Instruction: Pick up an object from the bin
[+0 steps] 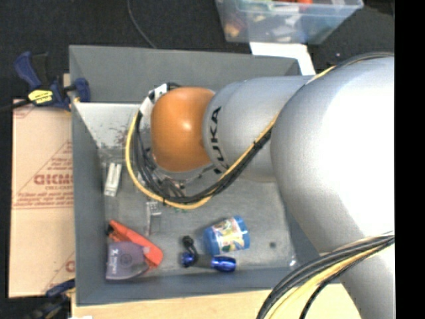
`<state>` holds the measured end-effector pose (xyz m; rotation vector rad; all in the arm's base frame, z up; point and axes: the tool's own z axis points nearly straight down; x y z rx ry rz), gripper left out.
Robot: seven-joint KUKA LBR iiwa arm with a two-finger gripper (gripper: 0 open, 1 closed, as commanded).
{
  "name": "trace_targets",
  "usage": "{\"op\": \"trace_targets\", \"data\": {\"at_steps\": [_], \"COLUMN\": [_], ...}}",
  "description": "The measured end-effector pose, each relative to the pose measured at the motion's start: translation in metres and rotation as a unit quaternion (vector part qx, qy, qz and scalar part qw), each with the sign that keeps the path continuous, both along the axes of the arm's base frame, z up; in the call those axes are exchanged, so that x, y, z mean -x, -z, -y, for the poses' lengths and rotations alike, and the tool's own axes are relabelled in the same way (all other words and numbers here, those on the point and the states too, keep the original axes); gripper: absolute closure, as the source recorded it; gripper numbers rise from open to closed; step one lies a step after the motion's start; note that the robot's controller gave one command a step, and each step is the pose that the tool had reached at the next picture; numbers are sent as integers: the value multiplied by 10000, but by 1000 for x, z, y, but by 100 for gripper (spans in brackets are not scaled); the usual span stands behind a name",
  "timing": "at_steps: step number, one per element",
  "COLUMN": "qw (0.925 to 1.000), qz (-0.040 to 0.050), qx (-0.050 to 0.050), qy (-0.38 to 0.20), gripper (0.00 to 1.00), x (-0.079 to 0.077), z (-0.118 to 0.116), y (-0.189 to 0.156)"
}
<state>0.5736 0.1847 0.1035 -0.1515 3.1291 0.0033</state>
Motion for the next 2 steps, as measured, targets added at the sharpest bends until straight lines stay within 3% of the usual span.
{"op": "trace_targets", "data": {"at_steps": [1,2], "qw": [9998,9997], "qz": [43,-27], "qx": [10,-13], "qy": [-192,-262], "gripper": [0,0], "x": [10,66], "z": [8,-50], "y": [-55,3]}}
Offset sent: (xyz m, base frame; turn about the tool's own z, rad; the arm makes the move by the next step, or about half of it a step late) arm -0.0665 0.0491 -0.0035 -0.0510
